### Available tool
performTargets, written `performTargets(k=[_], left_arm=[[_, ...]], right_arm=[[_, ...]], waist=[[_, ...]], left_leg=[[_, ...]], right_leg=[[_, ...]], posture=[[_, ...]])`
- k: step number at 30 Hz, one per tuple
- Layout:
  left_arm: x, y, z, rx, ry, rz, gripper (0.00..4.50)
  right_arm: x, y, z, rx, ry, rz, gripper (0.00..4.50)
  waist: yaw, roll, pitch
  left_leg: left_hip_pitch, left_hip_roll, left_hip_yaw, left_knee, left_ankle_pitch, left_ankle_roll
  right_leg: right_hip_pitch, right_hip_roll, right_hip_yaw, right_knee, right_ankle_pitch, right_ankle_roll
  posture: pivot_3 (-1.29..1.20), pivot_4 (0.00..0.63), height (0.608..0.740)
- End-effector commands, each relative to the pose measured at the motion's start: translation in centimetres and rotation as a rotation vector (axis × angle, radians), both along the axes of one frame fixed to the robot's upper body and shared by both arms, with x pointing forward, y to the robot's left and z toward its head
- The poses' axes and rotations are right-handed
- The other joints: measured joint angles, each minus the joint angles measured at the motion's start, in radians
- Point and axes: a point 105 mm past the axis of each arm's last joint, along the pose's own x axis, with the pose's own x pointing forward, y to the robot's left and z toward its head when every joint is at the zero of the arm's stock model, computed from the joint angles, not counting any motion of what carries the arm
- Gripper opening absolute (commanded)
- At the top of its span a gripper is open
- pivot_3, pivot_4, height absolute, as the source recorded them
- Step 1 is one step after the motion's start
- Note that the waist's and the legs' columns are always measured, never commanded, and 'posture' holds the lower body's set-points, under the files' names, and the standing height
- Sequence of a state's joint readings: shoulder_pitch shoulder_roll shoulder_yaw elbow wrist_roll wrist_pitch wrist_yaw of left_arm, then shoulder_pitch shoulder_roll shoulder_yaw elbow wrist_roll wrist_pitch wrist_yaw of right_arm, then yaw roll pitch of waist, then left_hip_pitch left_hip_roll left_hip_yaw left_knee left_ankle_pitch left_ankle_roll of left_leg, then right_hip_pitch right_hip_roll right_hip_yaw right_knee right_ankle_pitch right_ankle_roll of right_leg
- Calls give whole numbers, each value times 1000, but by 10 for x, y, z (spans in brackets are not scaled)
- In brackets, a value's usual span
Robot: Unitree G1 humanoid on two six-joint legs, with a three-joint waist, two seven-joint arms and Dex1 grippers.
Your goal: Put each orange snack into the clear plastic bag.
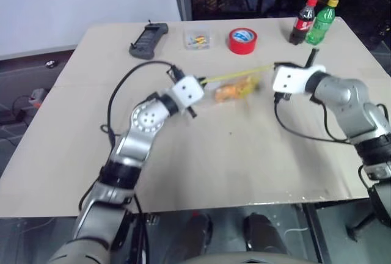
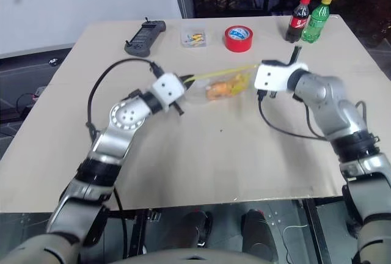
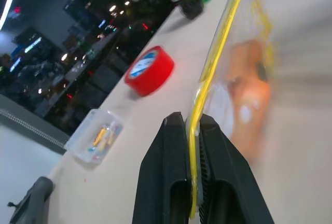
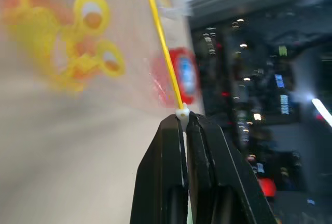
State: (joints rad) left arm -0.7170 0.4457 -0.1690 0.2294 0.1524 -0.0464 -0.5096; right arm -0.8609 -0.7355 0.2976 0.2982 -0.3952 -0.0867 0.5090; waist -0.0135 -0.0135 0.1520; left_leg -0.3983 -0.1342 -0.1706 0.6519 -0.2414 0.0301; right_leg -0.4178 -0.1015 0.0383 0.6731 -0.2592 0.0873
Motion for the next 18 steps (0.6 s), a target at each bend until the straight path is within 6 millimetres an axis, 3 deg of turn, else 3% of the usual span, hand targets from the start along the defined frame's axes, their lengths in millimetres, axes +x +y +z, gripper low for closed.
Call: performTargets(k=[1,3,6,8,10,13,14,15,18], left_arm=[[27,24,35,-60,-71,94,0],[29,16,47,-51,-62,20,0],[27,11,52,-18,-86,-32,0],[19,6,45,25,-106,-68,0],[3,-2,24,73,-103,-124,0],[-20,-8,-8,110,-50,-173,0],[-26,-9,-20,124,-26,-180,756],[-32,-9,-30,138,-2,-187,1013],[-52,-8,-55,144,89,-212,2461]], right_arm=[[12,-55,42,69,-124,-190,23],[10,-55,64,155,-187,-185,23],[0,-52,69,207,-178,-156,23],[-13,-49,55,186,-124,-128,23],[-33,-48,26,150,-46,-102,23],[-55,-48,-9,150,54,-112,23],[-61,-47,-21,131,90,-107,698],[-66,-47,-32,116,120,-102,945],[-81,-49,-66,127,232,-110,2550]], waist=[[-1,0,0],[-4,0,0],[-13,0,0],[-24,0,0],[-27,0,-2],[-29,0,-2],[-31,1,-2],[-31,0,-1],[-25,1,-1]], left_leg=[[0,0,0,0,0,0],[-3,0,0,-1,0,0],[-4,0,0,-2,-1,2],[-6,0,-1,-1,-1,2],[-17,0,-3,2,-1,2],[-18,0,-2,3,-1,3],[-18,-1,-2,2,-2,3],[-18,-2,-2,2,-2,3],[-16,-3,0,5,-1,3]], right_leg=[[0,0,0,0,0,0],[-2,-1,0,-2,0,0],[-2,-2,0,-7,0,0],[-3,-3,-1,-10,0,0],[-13,-4,-2,-9,0,0],[-14,-5,-1,-4,0,0],[-15,-5,-1,-3,0,0],[-16,-4,1,-1,0,0],[-18,-3,4,5,0,0]], posture=[[0,150,740],[0,150,740],[0,150,740],[0,150,740],[0,150,740],[0,150,740],[0,150,740],[0,150,740],[0,150,740]])
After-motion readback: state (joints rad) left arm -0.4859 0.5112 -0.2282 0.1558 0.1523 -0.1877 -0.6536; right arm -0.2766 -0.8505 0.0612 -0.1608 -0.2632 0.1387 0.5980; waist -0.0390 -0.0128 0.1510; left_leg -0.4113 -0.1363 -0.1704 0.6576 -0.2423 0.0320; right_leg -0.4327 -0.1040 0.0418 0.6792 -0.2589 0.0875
